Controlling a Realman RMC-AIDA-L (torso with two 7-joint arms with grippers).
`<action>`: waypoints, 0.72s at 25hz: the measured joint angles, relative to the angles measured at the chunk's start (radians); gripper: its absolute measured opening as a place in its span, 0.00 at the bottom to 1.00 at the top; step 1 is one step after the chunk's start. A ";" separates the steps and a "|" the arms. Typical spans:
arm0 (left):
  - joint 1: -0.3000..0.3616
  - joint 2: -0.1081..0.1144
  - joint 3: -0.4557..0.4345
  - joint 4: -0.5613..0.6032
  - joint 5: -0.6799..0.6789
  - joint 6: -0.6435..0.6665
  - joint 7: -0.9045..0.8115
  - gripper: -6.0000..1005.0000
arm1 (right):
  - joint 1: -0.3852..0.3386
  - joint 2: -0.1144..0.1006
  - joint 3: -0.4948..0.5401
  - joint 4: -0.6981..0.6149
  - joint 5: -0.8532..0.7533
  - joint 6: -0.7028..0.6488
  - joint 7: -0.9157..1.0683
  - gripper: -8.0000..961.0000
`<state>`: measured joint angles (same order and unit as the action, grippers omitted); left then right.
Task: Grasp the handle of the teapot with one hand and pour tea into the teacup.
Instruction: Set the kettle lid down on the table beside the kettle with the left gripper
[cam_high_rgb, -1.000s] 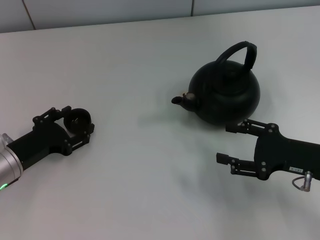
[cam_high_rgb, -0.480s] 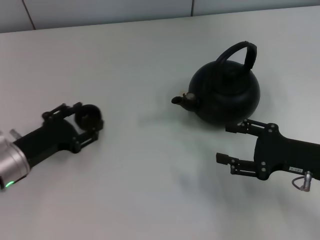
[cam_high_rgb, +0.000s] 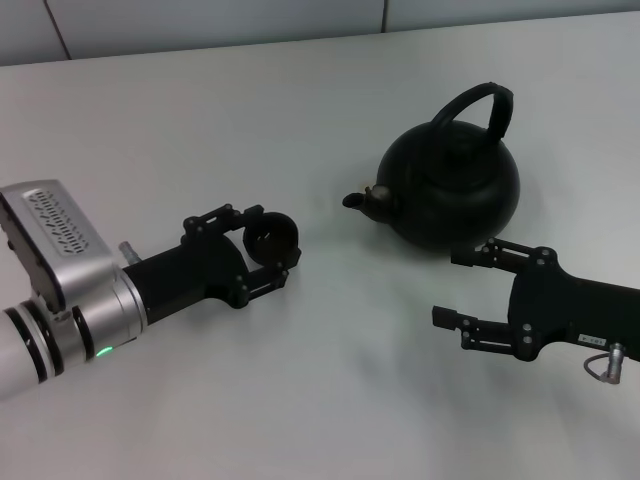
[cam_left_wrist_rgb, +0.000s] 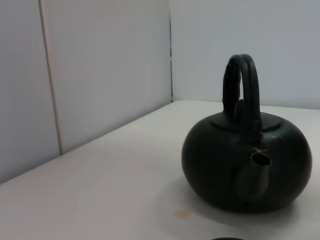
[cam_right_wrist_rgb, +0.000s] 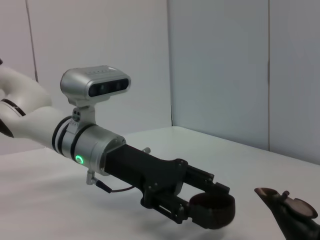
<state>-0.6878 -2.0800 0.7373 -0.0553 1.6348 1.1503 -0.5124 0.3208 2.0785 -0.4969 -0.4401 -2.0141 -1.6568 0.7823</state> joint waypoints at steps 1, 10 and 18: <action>0.000 0.000 0.000 0.000 0.000 0.000 0.000 0.69 | 0.000 0.000 0.000 0.000 0.000 0.000 0.000 0.79; -0.004 0.000 -0.004 -0.025 0.000 -0.036 0.031 0.69 | 0.000 0.002 0.000 0.000 0.000 0.001 0.000 0.79; -0.008 0.000 -0.004 -0.040 0.000 -0.067 0.053 0.69 | 0.003 0.002 0.000 0.000 0.000 0.000 0.000 0.79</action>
<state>-0.6957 -2.0800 0.7331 -0.0950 1.6349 1.0836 -0.4591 0.3239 2.0800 -0.4970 -0.4403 -2.0141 -1.6564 0.7824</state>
